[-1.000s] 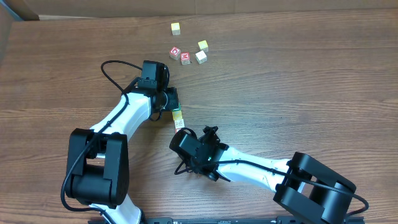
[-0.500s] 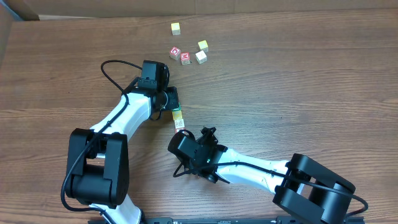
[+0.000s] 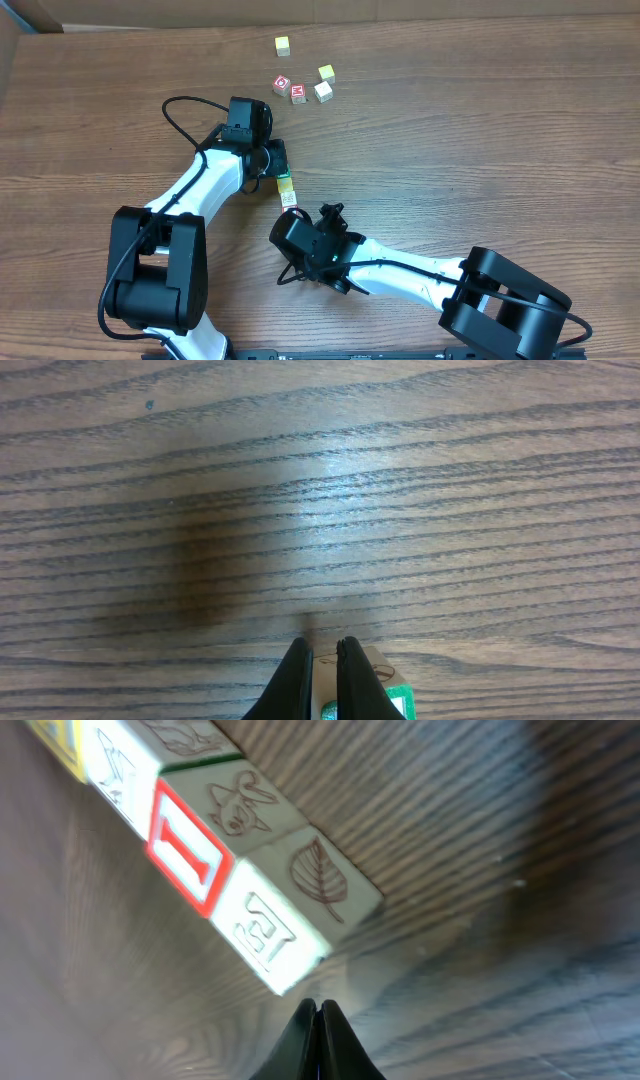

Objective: Flip 5 blocks

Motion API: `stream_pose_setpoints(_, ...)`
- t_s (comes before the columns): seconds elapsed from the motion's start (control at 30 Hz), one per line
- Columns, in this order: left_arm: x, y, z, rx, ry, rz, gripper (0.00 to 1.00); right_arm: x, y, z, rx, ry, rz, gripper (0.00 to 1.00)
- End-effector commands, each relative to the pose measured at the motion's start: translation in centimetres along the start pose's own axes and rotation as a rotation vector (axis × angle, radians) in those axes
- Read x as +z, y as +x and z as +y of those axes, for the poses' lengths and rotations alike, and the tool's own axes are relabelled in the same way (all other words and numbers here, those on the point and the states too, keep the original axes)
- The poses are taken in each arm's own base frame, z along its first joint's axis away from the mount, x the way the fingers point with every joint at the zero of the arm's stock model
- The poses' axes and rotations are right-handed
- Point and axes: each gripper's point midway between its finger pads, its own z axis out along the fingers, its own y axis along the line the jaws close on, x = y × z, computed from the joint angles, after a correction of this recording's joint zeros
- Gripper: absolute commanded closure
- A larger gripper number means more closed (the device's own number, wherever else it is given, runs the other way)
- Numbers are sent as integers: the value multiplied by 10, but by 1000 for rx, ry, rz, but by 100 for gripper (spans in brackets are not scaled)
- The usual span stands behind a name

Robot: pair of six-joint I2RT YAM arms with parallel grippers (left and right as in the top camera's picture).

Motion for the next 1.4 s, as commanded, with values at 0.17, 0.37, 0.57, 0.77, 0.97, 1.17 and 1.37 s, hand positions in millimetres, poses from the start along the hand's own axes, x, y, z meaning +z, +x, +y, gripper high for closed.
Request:
stream_pose_setpoints(0.17, 1, 2, 0, 2, -12, -1, 96, -4, -9, -9, -23, 55, -34, 96)
stream_pose_setpoints(0.37, 1, 0, -1, 2, -9, -8, 96, 1, -16, -11, -19, 56, -78, 96)
stream_pose_setpoints(0.57, 1, 0, -1, 2, -9, -8, 96, 9, -14, -3, -15, 17, -69, 96)
stream_pose_setpoints(0.77, 1, 0, -1, 2, -9, -8, 96, 10, -13, 1, -13, 1, -66, 96)
stream_pose_setpoints(0.97, 1, 0, -1, 2, -9, -9, 96, 13, -13, 3, -12, -11, -66, 96)
stream_pose_setpoints(1.17, 1, 0, -1, 2, -9, -9, 96, 16, -13, 2, 9, -12, -65, 96)
stream_pose_setpoints(1.37, 1, -1, -2, 3, -7, -15, 96, 16, -10, 11, 13, -51, -55, 96)
